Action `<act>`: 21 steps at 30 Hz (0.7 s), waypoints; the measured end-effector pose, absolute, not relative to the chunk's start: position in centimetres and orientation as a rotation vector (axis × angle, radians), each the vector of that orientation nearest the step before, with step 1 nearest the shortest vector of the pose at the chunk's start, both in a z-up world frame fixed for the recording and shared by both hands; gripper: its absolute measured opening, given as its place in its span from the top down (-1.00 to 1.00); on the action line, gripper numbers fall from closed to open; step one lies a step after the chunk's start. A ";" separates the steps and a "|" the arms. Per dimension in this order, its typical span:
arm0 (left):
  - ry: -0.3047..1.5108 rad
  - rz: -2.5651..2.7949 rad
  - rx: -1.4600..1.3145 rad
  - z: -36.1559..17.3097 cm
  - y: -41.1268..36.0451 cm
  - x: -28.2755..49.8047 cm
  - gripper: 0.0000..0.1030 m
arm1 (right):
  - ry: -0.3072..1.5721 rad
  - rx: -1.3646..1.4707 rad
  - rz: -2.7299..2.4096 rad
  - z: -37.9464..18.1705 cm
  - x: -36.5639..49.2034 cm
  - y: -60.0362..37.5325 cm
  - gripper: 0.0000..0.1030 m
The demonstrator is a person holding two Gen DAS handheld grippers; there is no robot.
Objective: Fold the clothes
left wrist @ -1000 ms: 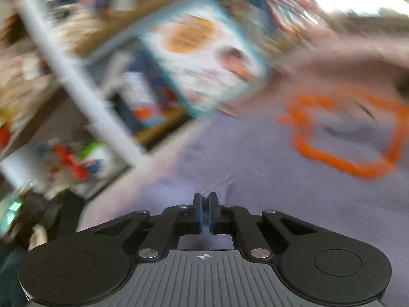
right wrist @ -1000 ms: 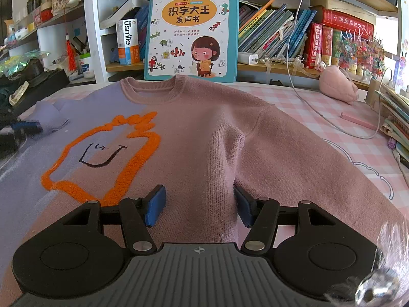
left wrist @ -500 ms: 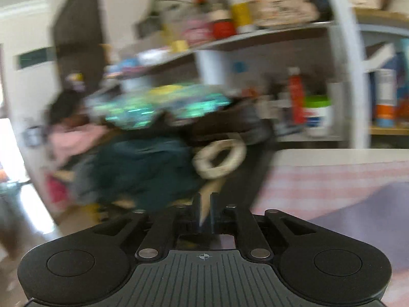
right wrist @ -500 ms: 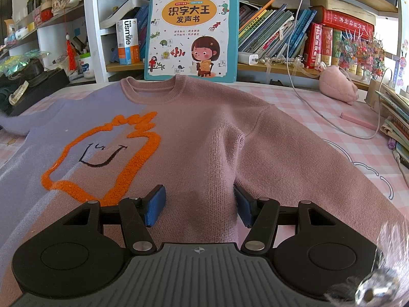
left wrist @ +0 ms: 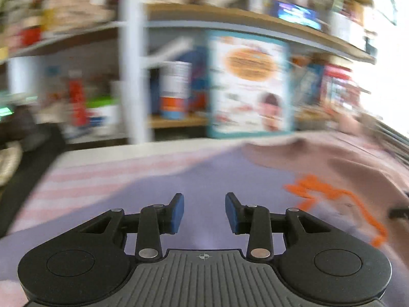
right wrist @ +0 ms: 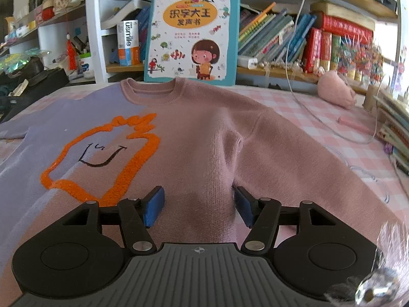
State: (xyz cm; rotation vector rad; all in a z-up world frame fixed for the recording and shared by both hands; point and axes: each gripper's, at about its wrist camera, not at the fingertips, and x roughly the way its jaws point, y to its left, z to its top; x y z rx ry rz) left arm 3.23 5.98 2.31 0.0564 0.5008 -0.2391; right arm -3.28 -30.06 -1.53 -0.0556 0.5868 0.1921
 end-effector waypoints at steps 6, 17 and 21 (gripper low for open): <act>0.613 -0.317 0.141 -0.5 3.0 3.8 0.30 | 0.572 -0.055 0.044 0.6 -5.1 -34.4 -0.12; 0.608 -0.287 0.153 -1.4 3.8 3.0 0.10 | 0.729 0.100 -0.382 -0.5 -7.2 -45.0 -0.08; 0.615 -0.294 0.134 -1.4 4.1 3.3 0.09 | 0.706 0.176 -0.404 -1.0 -7.0 -45.8 -0.02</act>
